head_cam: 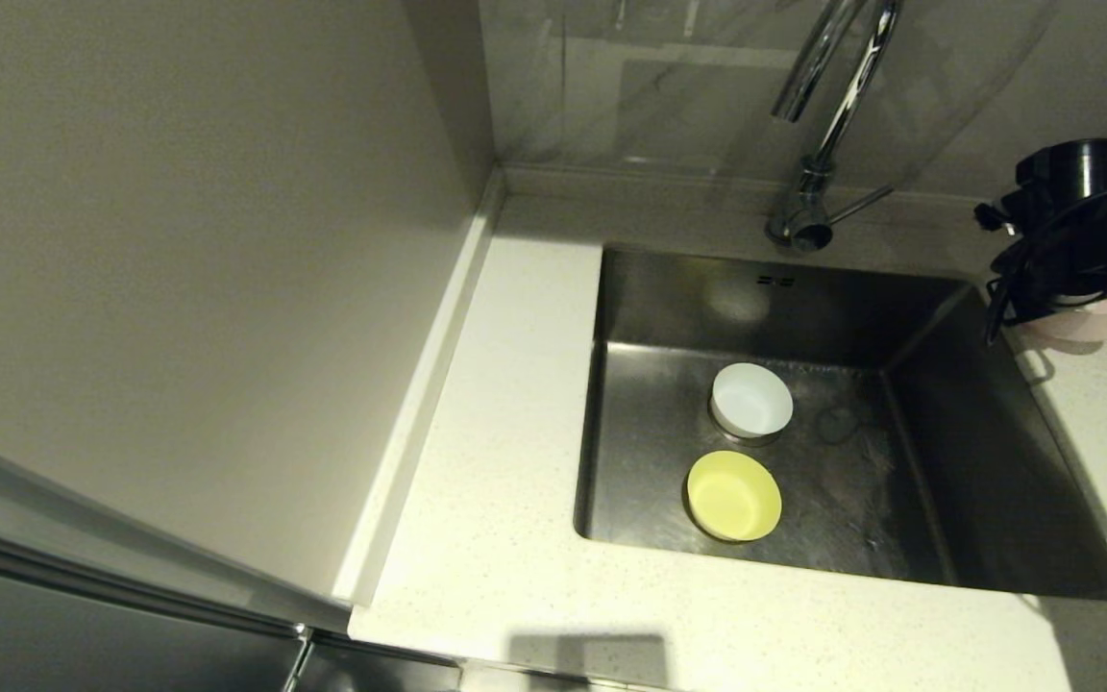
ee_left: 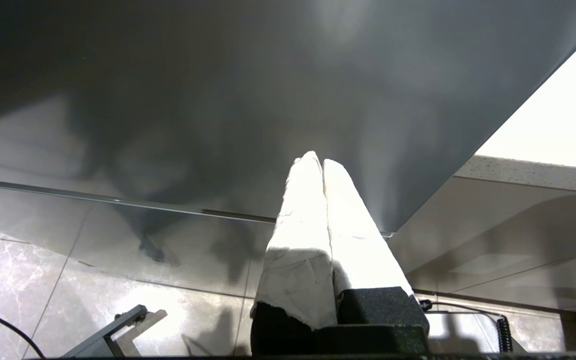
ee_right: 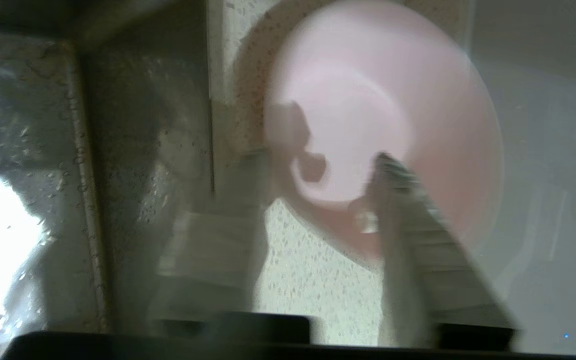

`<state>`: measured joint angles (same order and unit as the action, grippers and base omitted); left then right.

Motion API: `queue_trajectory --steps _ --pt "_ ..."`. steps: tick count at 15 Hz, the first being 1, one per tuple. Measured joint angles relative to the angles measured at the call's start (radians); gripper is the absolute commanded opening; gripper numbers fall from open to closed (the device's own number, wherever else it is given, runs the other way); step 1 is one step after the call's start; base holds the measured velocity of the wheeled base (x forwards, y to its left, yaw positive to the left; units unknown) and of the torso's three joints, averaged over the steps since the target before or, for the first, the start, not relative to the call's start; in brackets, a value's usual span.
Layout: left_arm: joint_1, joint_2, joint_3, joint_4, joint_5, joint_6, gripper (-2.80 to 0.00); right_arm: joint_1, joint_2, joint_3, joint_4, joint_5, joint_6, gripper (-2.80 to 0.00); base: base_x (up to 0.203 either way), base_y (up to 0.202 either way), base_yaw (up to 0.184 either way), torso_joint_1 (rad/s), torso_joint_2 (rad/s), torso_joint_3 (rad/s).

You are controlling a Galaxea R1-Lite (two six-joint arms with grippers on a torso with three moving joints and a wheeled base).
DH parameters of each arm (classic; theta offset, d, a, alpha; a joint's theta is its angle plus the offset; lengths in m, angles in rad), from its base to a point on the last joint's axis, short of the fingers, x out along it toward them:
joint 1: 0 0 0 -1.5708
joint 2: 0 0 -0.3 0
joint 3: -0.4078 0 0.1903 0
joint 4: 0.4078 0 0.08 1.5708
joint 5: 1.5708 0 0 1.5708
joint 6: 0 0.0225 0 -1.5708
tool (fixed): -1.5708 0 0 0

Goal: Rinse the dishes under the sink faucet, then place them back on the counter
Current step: Put a bowl back to the table from the sink

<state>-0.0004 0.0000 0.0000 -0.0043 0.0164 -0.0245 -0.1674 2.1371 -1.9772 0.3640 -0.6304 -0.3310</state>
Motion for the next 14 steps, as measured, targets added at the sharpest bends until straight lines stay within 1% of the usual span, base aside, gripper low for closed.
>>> queue_trajectory --steps 5,8,10,12,13,14 --pt "0.000 0.000 0.000 0.000 0.000 0.001 -2.80 0.006 -0.016 0.000 -0.026 -0.006 0.003 0.00 0.000 0.000 0.000 0.000 0.00 0.000" --pt "0.000 0.000 0.000 0.000 0.000 0.000 -2.80 0.050 -0.092 -0.001 -0.027 0.002 -0.002 0.00 0.000 0.000 0.000 0.000 0.00 0.000" --pt "0.000 0.000 0.000 0.000 0.000 0.001 -2.80 0.107 -0.160 0.003 -0.017 0.039 -0.002 0.00 0.000 0.000 0.000 0.000 0.00 0.000" --pt "0.000 0.000 0.000 0.000 0.000 0.000 -2.80 0.181 -0.219 0.024 0.050 0.078 0.011 0.00 0.000 0.000 0.000 0.000 0.00 0.000" --pt "0.000 0.000 0.000 0.000 0.000 0.001 -2.80 0.215 -0.241 0.035 0.115 0.109 0.046 0.00 0.000 0.000 0.000 0.000 0.00 0.000" --pt "0.000 0.000 0.000 0.000 0.000 0.001 -2.80 0.244 -0.254 0.038 0.186 0.148 0.102 0.00 0.000 0.000 0.000 0.000 0.00 0.000"
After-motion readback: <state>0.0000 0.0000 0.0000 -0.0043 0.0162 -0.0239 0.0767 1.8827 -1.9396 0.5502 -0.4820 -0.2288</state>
